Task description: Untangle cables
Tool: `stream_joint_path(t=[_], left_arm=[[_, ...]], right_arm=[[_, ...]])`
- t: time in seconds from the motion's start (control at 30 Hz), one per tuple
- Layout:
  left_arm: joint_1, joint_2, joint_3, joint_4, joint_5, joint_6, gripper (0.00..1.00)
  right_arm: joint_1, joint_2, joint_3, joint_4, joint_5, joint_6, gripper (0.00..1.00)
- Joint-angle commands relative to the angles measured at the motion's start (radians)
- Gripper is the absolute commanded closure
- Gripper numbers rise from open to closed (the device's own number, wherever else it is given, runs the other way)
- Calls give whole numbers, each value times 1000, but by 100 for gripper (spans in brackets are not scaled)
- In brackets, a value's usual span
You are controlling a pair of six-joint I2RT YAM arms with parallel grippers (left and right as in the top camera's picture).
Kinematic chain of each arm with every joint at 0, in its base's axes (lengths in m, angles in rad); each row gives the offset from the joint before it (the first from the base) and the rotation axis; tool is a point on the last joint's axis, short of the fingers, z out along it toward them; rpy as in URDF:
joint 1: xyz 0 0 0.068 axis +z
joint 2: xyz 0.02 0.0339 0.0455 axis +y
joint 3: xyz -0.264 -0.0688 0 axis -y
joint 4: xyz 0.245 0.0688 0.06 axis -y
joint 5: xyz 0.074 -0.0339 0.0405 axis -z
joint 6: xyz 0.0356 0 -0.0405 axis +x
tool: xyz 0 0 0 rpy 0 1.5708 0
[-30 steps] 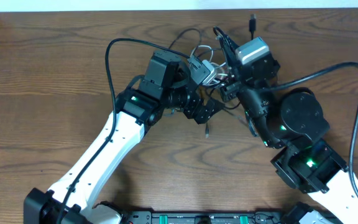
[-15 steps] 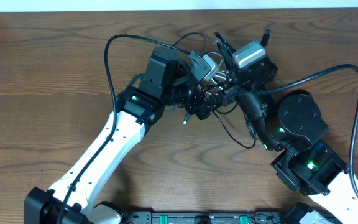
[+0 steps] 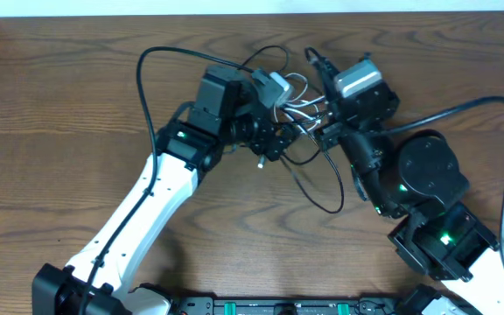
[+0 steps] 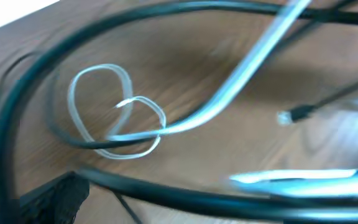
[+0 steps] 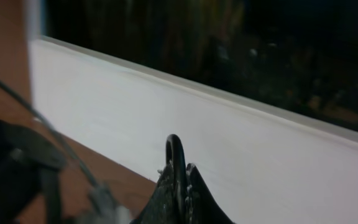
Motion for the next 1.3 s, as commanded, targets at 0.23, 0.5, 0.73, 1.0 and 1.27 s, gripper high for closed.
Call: stream_joint_path(t=[0.23,0.5,0.73,1.0,1.27], left_arm=[[160,-77,7,-127,-86,13,2],[225,-123,7,-177,-90,13,2],[253,-138,7,-217,-139,13,2],[255,-141,7,-246,-152,9,2],[255,-140,7,-250,-145,-69,2]], right_arm=[[6,-45,23,-37,632,-28,99],[6,-45,23,-45,757,-47,99],[6,-45,22,-144,790,-49,99],[6,-45,22,-192,790,-49,98],[6,-45,22,-193,790,-49,99]])
